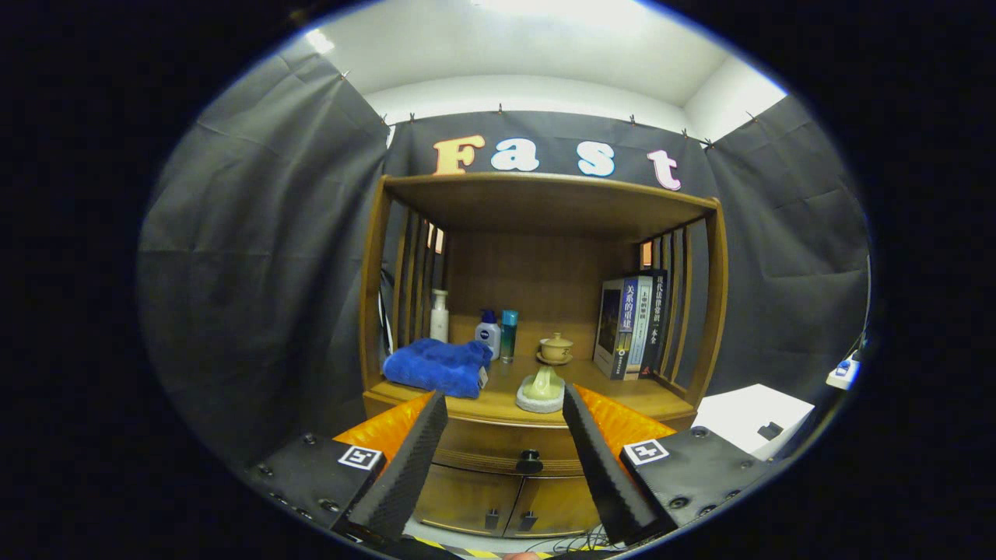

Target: Pull open the drawer, take out the items inside it, and place them on the countertop above the cabinet.

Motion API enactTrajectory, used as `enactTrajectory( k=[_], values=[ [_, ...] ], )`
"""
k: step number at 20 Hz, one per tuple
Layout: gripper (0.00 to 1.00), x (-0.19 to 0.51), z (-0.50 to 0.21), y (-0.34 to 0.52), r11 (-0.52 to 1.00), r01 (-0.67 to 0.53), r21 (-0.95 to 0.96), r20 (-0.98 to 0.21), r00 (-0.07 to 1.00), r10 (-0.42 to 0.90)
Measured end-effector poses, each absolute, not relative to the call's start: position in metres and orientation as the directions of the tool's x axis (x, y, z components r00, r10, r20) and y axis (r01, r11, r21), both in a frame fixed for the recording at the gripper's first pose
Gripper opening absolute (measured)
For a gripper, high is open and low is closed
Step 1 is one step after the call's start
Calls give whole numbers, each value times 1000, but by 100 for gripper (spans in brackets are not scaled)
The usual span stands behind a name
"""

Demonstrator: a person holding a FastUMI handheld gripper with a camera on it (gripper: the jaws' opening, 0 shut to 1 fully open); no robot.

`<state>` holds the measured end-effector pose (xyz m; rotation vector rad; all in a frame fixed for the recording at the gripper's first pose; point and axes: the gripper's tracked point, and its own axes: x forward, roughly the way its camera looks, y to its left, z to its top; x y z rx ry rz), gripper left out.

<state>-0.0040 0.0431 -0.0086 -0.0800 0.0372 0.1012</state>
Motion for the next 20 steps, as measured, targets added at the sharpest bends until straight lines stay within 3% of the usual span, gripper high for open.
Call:
enactTrajectory(
  k=[6,20],
  values=[
    [97,-27,24,34,992,-91,-85,13,996,93],
    [97,-30,28,37,994,-97,-45,29,995,98]
  ],
)
